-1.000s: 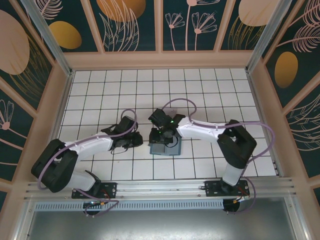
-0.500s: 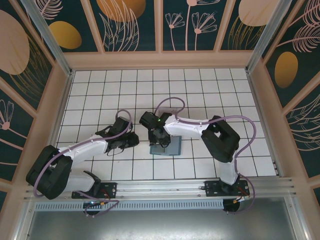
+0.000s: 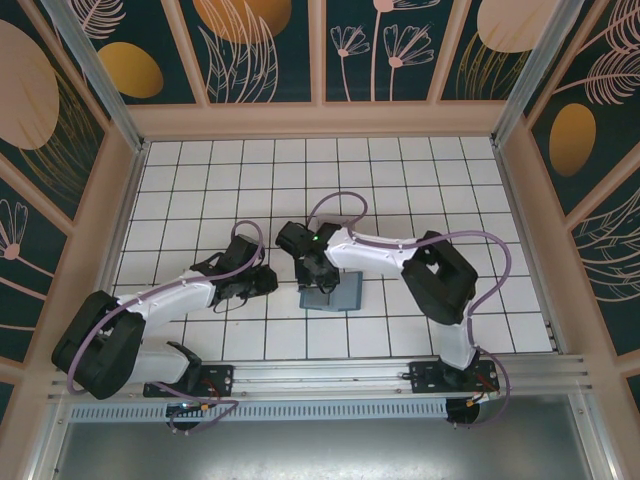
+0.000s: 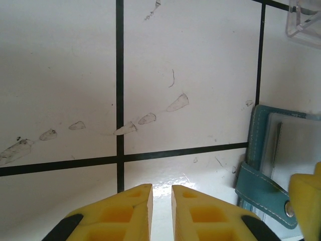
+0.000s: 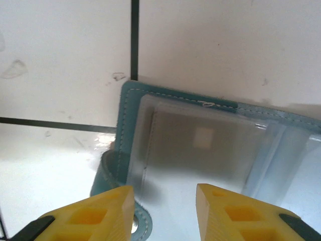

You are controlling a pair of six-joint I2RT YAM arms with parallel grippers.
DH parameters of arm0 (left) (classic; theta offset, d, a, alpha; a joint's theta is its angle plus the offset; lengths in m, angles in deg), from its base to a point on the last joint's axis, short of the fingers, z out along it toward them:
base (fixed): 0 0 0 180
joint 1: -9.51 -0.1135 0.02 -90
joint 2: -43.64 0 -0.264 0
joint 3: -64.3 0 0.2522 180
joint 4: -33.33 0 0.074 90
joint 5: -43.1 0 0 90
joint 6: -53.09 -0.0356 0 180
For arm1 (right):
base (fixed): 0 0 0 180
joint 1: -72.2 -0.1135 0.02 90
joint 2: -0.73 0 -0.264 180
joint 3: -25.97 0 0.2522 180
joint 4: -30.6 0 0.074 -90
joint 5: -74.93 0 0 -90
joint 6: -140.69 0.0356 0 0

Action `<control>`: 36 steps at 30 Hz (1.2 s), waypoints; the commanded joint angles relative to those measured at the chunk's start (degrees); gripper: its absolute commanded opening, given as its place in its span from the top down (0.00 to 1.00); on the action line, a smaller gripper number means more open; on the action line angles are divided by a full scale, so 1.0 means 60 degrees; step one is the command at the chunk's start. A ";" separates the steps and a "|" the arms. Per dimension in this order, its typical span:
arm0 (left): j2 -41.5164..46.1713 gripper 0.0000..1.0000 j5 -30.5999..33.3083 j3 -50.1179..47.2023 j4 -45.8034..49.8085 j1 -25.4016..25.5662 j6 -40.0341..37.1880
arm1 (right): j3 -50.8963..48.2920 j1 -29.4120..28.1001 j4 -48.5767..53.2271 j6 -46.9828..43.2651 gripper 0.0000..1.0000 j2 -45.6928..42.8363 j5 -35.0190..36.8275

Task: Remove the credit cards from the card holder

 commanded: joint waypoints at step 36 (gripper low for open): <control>-0.1601 0.62 0.0962 0.2179 0.1251 0.2107 -0.1073 | -0.1591 0.0893 -0.0381 0.0434 0.61 -0.1996 -0.0135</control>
